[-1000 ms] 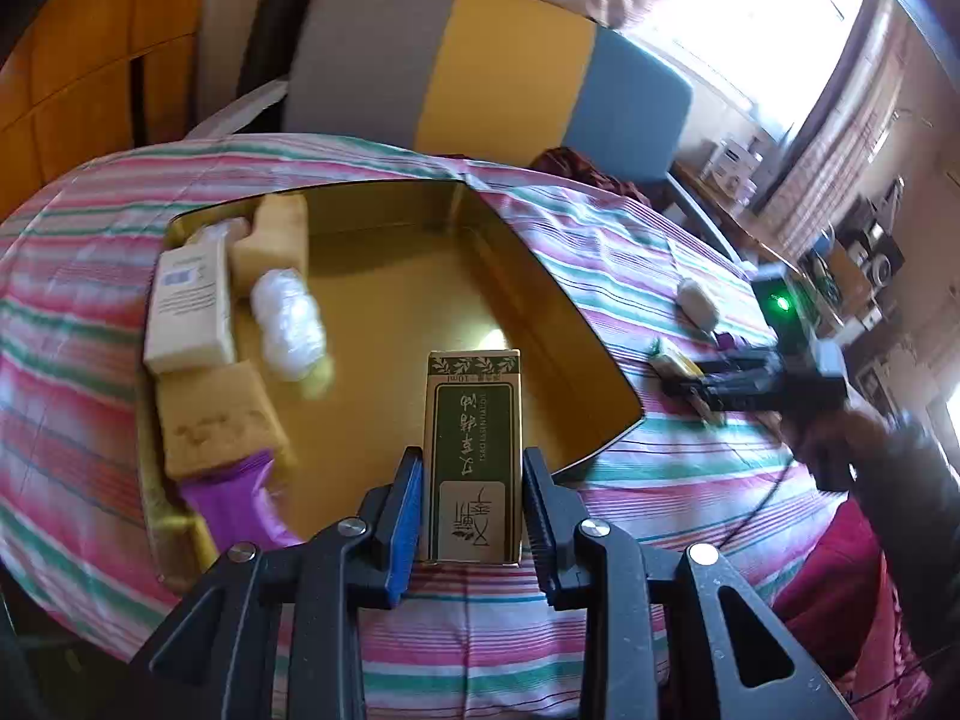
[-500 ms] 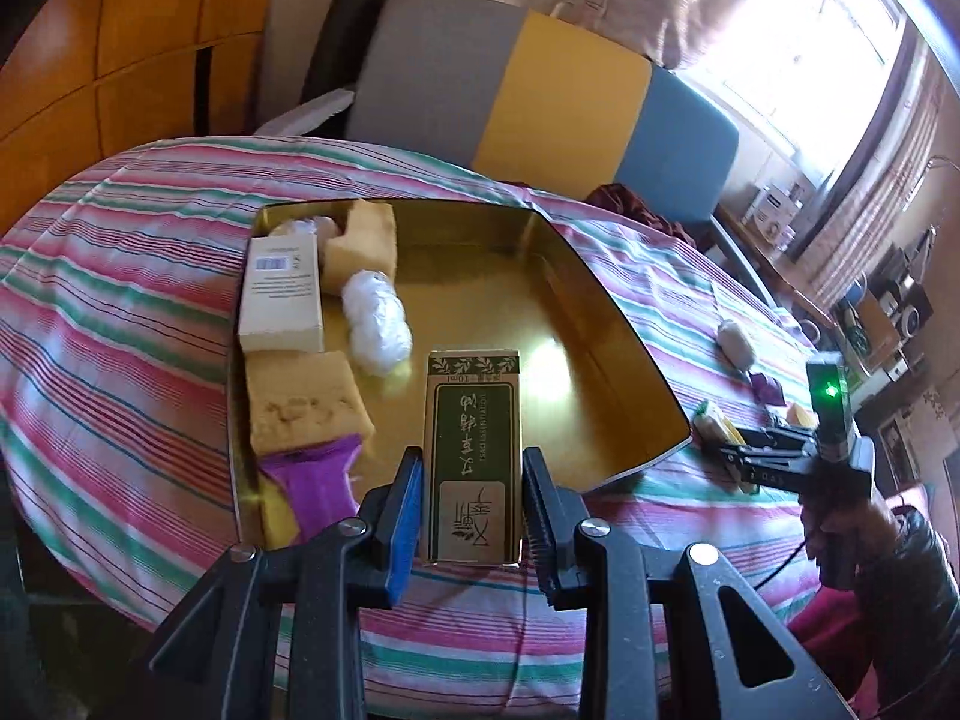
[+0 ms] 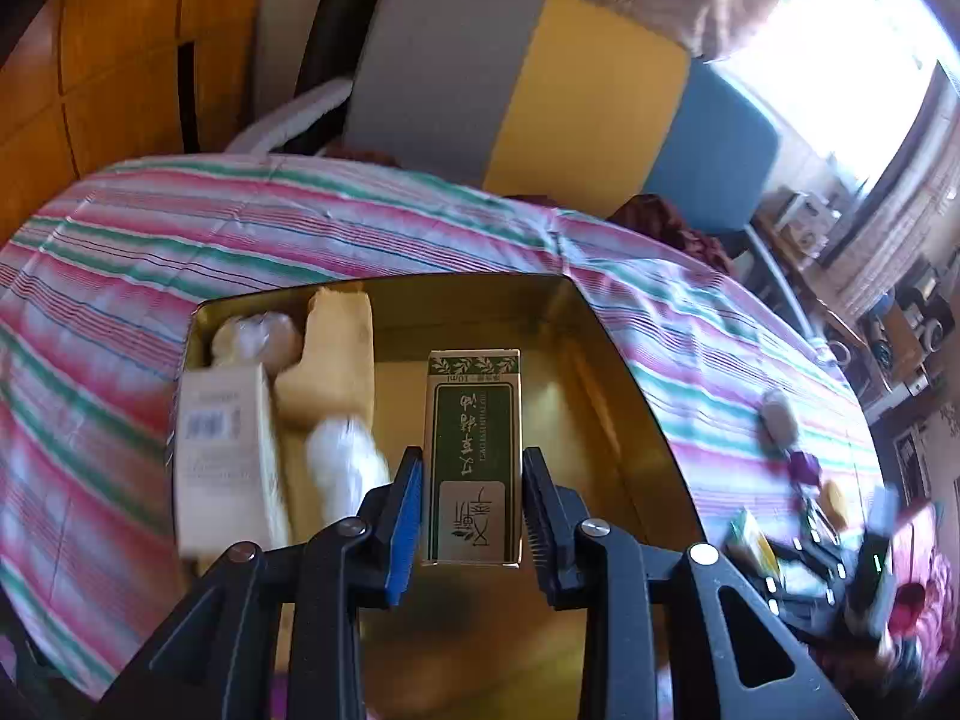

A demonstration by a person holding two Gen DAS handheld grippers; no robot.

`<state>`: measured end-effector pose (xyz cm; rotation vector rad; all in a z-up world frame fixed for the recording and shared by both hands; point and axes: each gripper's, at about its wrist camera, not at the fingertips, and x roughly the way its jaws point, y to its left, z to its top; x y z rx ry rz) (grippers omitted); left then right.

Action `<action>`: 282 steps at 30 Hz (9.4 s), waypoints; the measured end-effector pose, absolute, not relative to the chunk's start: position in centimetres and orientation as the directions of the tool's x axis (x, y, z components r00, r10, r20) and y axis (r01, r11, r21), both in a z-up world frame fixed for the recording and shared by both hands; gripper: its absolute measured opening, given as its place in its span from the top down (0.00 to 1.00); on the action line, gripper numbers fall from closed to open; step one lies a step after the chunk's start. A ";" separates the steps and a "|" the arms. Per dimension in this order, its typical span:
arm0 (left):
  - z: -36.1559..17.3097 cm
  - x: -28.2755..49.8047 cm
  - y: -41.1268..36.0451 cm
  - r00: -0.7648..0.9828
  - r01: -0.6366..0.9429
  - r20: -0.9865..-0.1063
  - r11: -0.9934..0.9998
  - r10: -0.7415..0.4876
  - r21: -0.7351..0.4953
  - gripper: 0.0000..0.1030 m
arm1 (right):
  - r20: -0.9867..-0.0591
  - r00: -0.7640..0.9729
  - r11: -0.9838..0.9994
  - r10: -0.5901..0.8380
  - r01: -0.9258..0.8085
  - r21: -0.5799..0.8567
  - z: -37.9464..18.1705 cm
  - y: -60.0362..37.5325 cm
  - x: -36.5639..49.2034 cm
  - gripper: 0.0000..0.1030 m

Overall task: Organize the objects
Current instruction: 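Carry the tea box to the tray while the right grasps the WEIDAN cracker pack, then lower the tea box into the tray and open the left gripper, then lower the cracker pack into the tray beside the tea box and open the right gripper, then move both grippers away from the tray toward the remaining snacks, then grasp the beige cloth-wrapped roll with the left gripper and lift it, then hold the roll up with the left while the right grasps the purple candy pack, then carry the wrapped roll into the gold tray and open the left gripper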

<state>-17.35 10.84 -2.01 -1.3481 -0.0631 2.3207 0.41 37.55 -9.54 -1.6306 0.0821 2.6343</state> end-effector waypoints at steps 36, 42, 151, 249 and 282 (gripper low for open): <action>-0.6 -12.4 6.2 -0.588 -0.290 -0.758 -0.948 0.282 -0.128 0.61 | -0.900 -0.434 -0.994 0.038 -0.111 0.012 -9.2 37.5 -0.5 0.58; -1.4 -8.2 3.2 -0.625 -0.259 -0.740 -0.960 0.248 -0.104 0.61 | -0.859 -0.511 -0.981 -0.029 -0.151 0.122 -4.2 36.1 -2.4 0.58; -6.5 -8.8 43.2 0.005 -0.566 -0.818 -0.673 0.575 -0.477 0.38 | -0.713 -0.620 -0.364 0.329 -0.780 0.510 -3.0 58.9 14.4 0.22; -3.1 -0.8 10.4 -0.500 -0.483 -0.746 -0.857 0.439 -0.181 0.49 | -0.842 -0.537 -0.927 -0.053 -0.288 0.242 -8.1 42.2 0.1 0.21; -2.8 -0.6 10.7 -0.555 -0.465 -0.745 -0.881 0.371 -0.092 0.49 | -0.873 -0.486 -0.969 0.047 -0.236 0.079 -9.3 40.9 -0.9 0.68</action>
